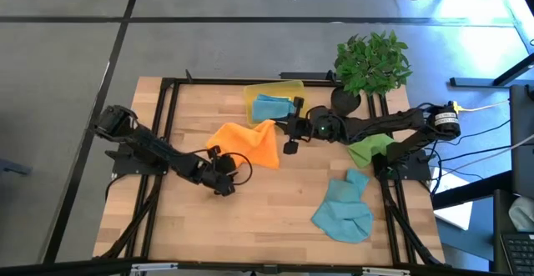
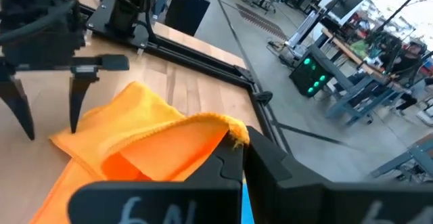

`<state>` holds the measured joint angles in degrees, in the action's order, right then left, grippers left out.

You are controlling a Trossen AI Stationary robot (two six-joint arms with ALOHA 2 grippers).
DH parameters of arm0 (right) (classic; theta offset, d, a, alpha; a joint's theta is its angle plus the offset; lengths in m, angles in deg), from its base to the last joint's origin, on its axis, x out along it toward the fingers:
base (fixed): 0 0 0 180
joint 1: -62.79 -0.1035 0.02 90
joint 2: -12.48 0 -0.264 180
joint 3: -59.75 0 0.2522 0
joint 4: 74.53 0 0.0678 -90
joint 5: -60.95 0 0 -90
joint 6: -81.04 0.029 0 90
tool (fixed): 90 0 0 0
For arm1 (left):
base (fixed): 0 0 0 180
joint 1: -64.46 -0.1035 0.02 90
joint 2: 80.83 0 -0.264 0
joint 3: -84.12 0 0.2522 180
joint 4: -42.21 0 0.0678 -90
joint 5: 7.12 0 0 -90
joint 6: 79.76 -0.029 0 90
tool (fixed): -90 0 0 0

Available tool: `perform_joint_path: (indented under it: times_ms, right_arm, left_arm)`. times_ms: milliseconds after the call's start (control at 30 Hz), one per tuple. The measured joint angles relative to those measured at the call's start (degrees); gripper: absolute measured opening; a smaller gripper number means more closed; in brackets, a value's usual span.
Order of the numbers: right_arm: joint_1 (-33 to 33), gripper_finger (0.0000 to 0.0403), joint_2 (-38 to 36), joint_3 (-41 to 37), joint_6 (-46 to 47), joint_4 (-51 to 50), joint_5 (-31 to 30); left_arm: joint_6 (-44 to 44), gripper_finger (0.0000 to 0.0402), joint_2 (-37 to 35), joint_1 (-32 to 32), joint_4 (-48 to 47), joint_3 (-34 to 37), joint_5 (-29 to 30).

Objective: Fold microfiber towels
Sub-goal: Fold the orange microfiber towel

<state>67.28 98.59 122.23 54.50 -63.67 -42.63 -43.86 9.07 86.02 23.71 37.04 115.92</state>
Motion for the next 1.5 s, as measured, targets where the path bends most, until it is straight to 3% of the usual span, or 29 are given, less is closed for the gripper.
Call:
perform_joint_path:
  times_ms: [200,400,533,700,767,900,1033,1233,1500]
  right_arm:
    - [0.5,0.0006,0.0,0.0,0.8,-1.2,0.1]
    - [0.6,0.0006,0.0,0.0,0.8,-1.9,0.1]
    - [0.6,0.0006,0.0,0.0,1.0,-2.0,0.1]
    - [0.0,0.0006,-0.2,0.0,2.1,-2.5,0.1]
    - [-0.5,0.0006,-0.8,0.0,2.0,-2.9,0.1]
    - [-1.5,0.0006,-4.3,0.0,2.1,-4.6,0.1]
    - [-2.9,0.0006,-9.7,0.0,2.3,-7.0,0.1]
    - [-4.8,0.0006,-18.9,0.0,2.0,-9.1,0.1]
    - [-4.8,0.0006,-25.4,0.1,1.9,-11.5,0.1]
  left_arm:
    - [0.3,0.0176,5.2,0.0,2.1,-0.2,3.4]
    - [-0.3,0.0161,5.7,0.0,1.8,-0.2,4.4]
    - [-1.6,0.0111,5.7,0.1,1.7,-0.3,4.2]
    - [-4.2,0.0019,5.9,0.1,0.2,-1.7,4.0]
    - [-5.6,0.0007,5.8,0.0,-1.1,-3.0,4.1]
    - [-8.1,0.0001,3.5,0.4,-11.3,-9.7,4.9]
    - [-7.8,0.0,1.6,2.1,-27.9,-18.5,9.0]
    - [-6.7,0.0,0.8,4.6,-50.0,-32.7,16.6]
    - [-3.2,0.0,0.8,5.8,-70.3,-49.5,29.0]
